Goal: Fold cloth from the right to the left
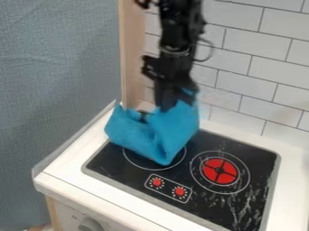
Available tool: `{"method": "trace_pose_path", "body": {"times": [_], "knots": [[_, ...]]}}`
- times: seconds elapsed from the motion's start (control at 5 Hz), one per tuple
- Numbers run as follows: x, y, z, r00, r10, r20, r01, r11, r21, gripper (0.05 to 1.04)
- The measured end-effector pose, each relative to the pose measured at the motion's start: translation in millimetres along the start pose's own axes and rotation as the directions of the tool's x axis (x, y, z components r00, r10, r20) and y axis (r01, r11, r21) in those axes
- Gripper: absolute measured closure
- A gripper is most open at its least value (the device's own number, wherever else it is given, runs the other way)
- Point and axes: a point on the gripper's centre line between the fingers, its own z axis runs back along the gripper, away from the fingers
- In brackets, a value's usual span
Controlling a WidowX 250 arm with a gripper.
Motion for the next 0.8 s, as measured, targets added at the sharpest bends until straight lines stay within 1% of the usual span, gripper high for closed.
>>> {"method": "trace_pose_path", "body": {"times": [0.2,0.4,0.6,0.8], "knots": [[-5,12,-5,1.0,0.006,0.002,-0.006,1.0,0.0,1.034],[-23,37,-24,1.0,0.009,-0.02,-0.009,1.0,-0.025,1.034],[-30,38,-37,0.999,-0.023,-0.044,0.02,0.997,-0.073,1.015],[-35,36,-44,0.996,-0.045,-0.08,0.037,0.994,-0.102,0.868]]}}
